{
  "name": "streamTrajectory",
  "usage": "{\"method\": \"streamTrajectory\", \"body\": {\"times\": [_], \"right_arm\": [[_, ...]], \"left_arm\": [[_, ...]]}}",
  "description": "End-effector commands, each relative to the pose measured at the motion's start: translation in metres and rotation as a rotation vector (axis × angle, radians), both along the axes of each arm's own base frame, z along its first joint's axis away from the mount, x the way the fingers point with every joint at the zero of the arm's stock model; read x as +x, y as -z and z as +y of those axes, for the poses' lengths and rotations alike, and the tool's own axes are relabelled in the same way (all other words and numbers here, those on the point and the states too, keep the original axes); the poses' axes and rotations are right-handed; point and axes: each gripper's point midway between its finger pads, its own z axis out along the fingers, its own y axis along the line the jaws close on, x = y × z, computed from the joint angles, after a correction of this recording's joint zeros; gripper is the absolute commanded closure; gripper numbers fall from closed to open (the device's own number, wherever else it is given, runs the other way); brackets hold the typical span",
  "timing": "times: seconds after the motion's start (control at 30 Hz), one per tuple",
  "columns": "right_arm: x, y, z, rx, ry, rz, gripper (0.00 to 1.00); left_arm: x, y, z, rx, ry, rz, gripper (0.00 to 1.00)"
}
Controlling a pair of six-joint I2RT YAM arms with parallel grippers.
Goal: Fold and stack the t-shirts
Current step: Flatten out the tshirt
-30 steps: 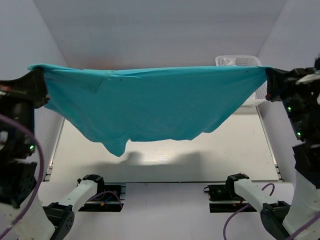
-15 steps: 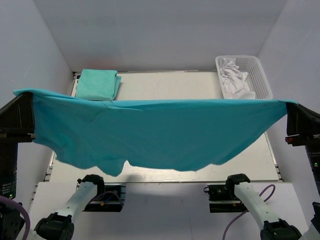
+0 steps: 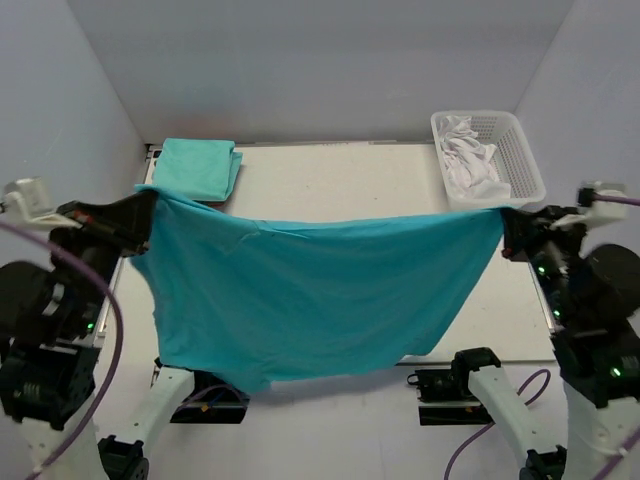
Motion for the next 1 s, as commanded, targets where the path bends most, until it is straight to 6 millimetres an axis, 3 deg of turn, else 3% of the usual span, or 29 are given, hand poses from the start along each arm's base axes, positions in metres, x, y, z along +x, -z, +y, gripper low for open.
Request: {"method": "streamTrajectory", "body": {"times": [0.0,0.07,0.1,0.13,0.17,0.2,0.27,0.4,0.43,0.57,0.77,0.83,0.87,0.93,0.97], "right_arm": [[0.042,0.014,0.003,0.047,0.039,0.003,1.0],[0.062,0.05,0.008,0.047,0.038,0.082,1.0],[0.072,0.068,0.011,0.043,0.035,0.125,1.0],[0.079,0.065,0.012,0.048,0.034,0.1,1.0],[0.083,0.071,0.01,0.047,0.05,0.106,1.0],[0.091,0.092,0.011,0.029,0.053,0.156,1.0],[0.104,0.102,0.011,0.021,0.068,0.181,1.0],[0.13,0.14,0.018,-0.018,0.052,0.285,1.0],[0.142,0.15,0.021,-0.026,0.048,0.315,1.0],[0.165,0.16,0.022,-0.05,0.063,0.348,1.0],[0.205,0.179,0.025,-0.086,0.079,0.402,1.0],[0.214,0.175,0.025,-0.09,0.085,0.397,1.0],[0.223,0.188,0.025,-0.101,0.092,0.432,1.0],[0.231,0.184,0.025,-0.109,0.096,0.424,1.0],[0.241,0.191,0.025,-0.126,0.099,0.444,1.0]], "left_arm": [[0.039,0.025,-0.014,-0.003,0.038,0.097,1.0],[0.061,0.055,-0.017,0.01,0.037,0.187,1.0],[0.067,0.06,-0.018,0.011,0.037,0.19,1.0],[0.085,0.089,-0.02,0.006,0.027,0.261,1.0],[0.092,0.099,-0.021,0.009,0.026,0.28,1.0],[0.102,0.106,-0.023,0.01,0.026,0.286,1.0],[0.126,0.142,-0.027,0.001,0.025,0.379,1.0],[0.161,0.184,-0.038,0.006,0.042,0.473,1.0],[0.169,0.19,-0.04,0.006,0.042,0.476,1.0],[0.194,0.201,-0.027,0.007,-0.048,0.485,1.0],[0.233,0.23,-0.03,0.048,-0.057,0.531,1.0],[0.244,0.234,-0.032,0.05,-0.058,0.545,1.0],[0.25,0.236,-0.033,0.052,-0.058,0.554,1.0],[0.267,0.251,-0.035,0.067,-0.058,0.582,1.0],[0.273,0.246,-0.036,0.066,-0.058,0.576,1.0]]}}
